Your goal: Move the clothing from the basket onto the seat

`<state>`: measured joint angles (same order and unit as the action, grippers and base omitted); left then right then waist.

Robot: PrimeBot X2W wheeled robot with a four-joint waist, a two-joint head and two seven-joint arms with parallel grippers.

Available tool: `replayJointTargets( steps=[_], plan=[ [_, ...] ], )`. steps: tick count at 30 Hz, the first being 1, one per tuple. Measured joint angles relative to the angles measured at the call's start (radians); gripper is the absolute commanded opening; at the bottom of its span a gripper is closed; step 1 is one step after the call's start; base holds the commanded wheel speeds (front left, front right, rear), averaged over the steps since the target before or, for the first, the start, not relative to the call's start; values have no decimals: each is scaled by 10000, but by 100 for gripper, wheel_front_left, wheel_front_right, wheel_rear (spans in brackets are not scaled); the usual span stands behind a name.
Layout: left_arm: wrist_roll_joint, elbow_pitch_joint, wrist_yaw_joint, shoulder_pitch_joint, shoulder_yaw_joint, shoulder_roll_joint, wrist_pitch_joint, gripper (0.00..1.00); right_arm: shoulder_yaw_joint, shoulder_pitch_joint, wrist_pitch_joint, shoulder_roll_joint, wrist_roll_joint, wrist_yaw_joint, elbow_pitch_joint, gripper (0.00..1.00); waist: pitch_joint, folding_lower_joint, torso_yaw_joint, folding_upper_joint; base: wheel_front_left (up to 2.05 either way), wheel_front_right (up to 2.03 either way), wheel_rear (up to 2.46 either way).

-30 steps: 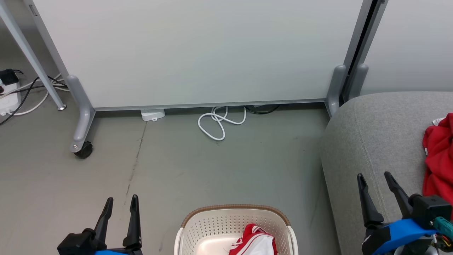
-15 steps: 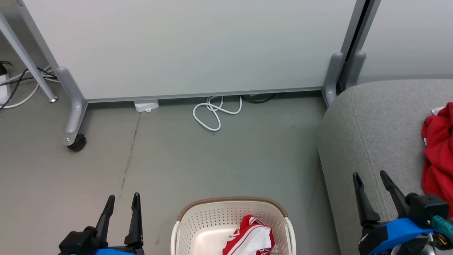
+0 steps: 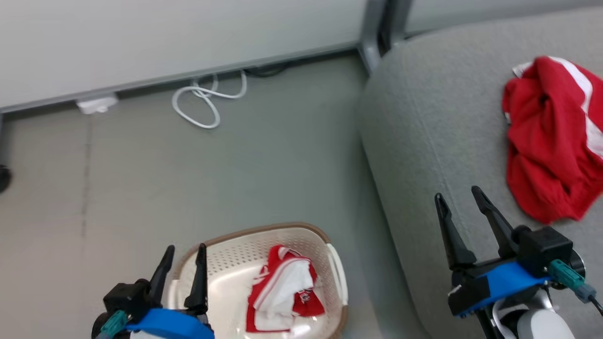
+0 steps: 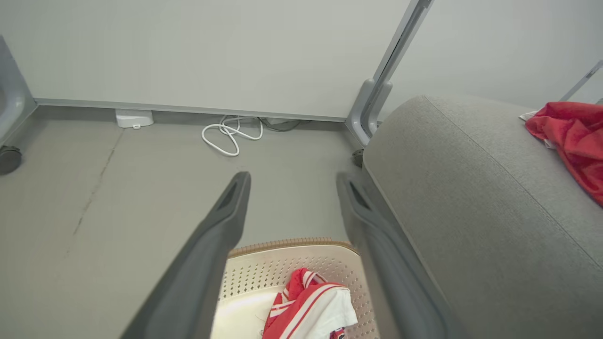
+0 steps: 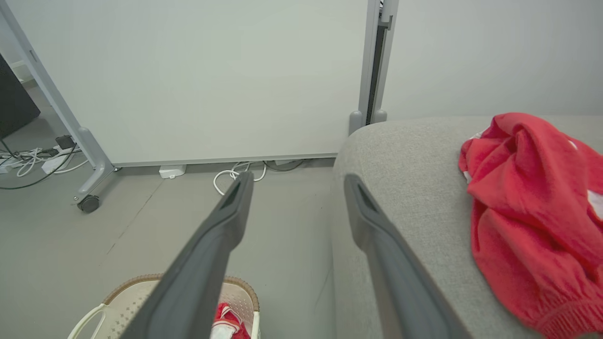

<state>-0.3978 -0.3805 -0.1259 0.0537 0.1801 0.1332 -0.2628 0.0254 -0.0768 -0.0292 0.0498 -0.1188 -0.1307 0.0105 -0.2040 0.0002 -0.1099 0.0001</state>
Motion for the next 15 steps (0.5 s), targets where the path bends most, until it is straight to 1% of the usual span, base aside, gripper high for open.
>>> replayJointTargets(
  steps=[5,10,15],
  plan=[
    [-337,-1371,-2,786,884,163,-2,100,435,-452,-192,2,-132,0,-27,100,-990,1,-931,-1,0,0,0],
    [-717,-2729,-2,1723,1546,378,0,100,972,-1002,-541,12,-493,2,-40,100,-2045,0,-1831,0,0,0,0],
    [-1014,-3937,-29,2707,2148,696,98,100,1616,-1464,-880,12,-706,0,-29,100,-3040,0,-2540,0,0,0,0]
  ],
)
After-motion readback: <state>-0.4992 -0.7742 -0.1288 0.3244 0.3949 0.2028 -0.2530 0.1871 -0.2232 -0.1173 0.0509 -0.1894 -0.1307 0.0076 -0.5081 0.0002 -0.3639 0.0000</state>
